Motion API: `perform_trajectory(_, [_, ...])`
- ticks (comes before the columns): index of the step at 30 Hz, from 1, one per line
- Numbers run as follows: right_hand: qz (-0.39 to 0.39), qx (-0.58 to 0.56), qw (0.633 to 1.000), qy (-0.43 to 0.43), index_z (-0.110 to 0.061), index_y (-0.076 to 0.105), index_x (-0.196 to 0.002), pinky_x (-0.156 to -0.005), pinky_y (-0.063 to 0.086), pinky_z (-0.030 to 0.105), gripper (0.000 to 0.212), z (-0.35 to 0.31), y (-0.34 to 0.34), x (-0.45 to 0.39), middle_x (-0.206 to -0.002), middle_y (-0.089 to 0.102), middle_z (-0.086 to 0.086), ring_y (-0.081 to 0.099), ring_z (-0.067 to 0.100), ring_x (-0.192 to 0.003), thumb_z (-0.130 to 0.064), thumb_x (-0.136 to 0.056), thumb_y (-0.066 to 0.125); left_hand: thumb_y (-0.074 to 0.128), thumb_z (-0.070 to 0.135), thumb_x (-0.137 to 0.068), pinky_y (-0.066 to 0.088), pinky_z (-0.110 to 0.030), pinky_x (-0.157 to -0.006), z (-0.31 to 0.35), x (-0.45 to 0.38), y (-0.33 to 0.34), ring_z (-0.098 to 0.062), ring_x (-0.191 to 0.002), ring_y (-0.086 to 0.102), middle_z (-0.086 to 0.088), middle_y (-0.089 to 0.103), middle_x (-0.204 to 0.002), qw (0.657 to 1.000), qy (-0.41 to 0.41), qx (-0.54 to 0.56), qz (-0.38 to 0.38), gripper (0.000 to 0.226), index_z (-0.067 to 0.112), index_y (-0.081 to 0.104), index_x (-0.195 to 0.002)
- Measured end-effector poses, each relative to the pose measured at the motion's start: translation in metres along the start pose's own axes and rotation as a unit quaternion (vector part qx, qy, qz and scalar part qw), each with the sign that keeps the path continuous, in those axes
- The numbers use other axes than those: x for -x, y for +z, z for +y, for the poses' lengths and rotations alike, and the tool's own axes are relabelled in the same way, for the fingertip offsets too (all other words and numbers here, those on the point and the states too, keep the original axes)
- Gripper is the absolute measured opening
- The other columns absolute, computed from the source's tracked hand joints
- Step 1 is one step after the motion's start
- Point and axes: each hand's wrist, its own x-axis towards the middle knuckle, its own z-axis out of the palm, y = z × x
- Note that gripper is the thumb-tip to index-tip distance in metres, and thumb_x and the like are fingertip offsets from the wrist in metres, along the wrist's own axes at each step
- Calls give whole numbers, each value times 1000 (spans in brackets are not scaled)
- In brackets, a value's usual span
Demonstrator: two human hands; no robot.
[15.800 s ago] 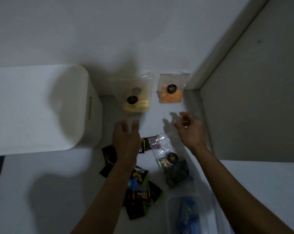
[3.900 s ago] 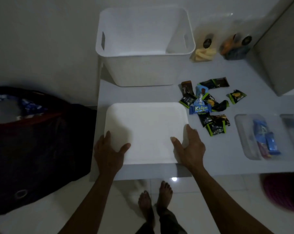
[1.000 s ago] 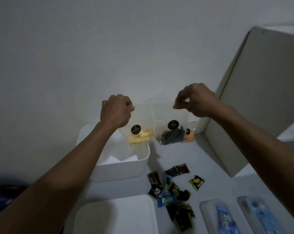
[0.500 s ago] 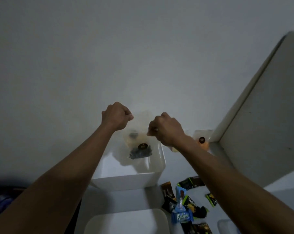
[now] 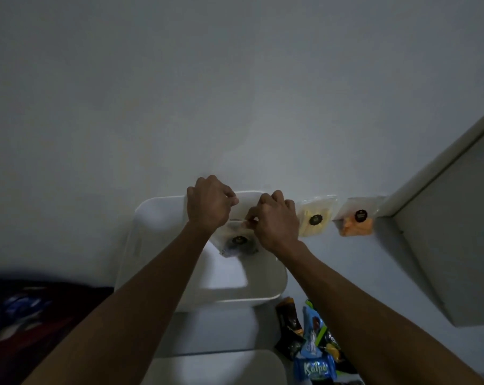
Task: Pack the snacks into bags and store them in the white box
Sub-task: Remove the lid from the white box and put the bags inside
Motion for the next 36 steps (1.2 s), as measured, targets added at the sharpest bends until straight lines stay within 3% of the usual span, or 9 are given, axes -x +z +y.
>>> perform_trajectory(6, [39, 22, 999, 19, -21, 76, -93, -77, 35, 38, 26, 6, 23, -7, -93, 60, 0, 44, 25, -97, -44, -85, 67, 75, 37, -82, 37, -36, -81, -12, -6, 20, -22, -94, 57, 1, 68, -90, 999, -24, 38, -3, 15, 24, 78, -87])
perform_trajectory(12, [31, 23, 999, 36, -22, 70, -114, -82, 36, 40, 36, 7, 14, -7, -108, 63, 2, 46, 26, -107, -41, -84, 68, 75, 39, -80, 49, -43, -89, -18, -3, 8, -24, -94, 63, -1, 71, -101, 995, -32, 92, 10, 23, 23, 77, -97])
perform_trajectory(20, [28, -35, 996, 74, -24, 66, -121, -87, 43, 42, 42, 3, -44, 33, -116, 63, 3, 48, 25, -112, -38, -82, 74, 73, 43, -83, 50, -44, -91, -18, 47, -56, -24, -93, 65, -7, 74, -99, 993, -16, 106, 54, 34, 18, 76, -105])
perform_trajectory(28, [44, -63, 988, 137, -23, 70, -114, -81, 49, 40, 34, 39, -98, 122, -111, 63, 4, 51, 26, -108, -33, -81, 75, 72, 43, -83, 50, -42, -87, 34, 122, -61, -25, -94, 62, -3, 69, -91, 984, 46, 171, 34, 32, 19, 75, -103])
perform_trajectory(31, [48, -61, 983, 168, -26, 71, -110, -78, 51, 40, 33, 64, -107, 144, -103, 64, 1, 56, 23, -101, -35, -79, 77, 72, 40, -84, 49, -42, -84, 65, 141, -47, -26, -96, 59, -6, 67, -96, 983, 82, 162, 15, 32, 17, 74, -106])
perform_trajectory(36, [54, -62, 976, 203, -19, 73, -109, -78, 54, 40, 29, 119, -121, 150, -109, 66, 5, 60, 25, -99, -30, -81, 75, 67, 39, -89, 48, -43, -87, 114, 141, -13, -26, -106, 54, -6, 65, -105, 986, 118, 119, -5, 33, 20, 70, -115])
